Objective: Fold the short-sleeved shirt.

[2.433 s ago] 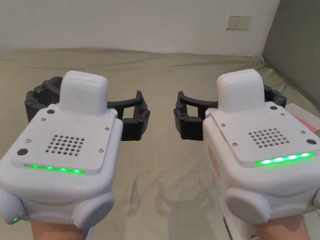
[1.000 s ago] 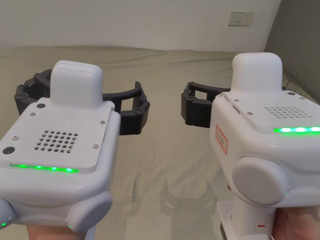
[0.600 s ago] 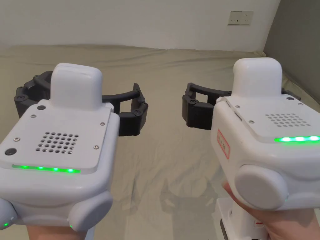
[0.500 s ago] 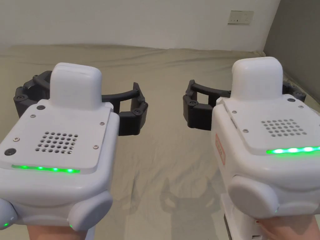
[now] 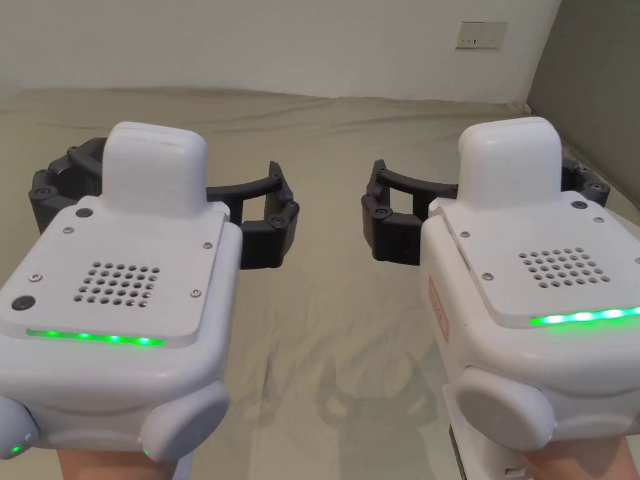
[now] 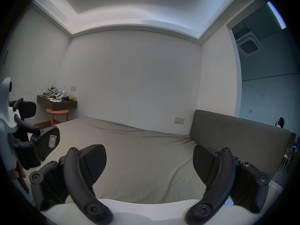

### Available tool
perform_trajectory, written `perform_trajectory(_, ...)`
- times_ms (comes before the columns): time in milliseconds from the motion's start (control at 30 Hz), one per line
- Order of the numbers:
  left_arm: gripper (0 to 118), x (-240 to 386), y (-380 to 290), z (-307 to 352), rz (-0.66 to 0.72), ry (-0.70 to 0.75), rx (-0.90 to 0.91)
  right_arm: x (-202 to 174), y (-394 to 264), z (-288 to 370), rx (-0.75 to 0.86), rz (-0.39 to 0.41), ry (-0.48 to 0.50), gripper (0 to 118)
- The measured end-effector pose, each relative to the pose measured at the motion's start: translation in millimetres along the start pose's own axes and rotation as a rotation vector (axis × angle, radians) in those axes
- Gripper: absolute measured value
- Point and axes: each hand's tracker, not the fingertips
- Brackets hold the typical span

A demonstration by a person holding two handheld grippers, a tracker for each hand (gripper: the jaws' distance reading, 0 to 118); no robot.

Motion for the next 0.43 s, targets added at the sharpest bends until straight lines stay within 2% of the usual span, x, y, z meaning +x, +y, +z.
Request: perform_trajectory(433,118,-2.9,-2.1,-3.1,0.002,0.006,-0.005,-3.1,-1.9,-3.6,-0.002,0.0,0.015,111)
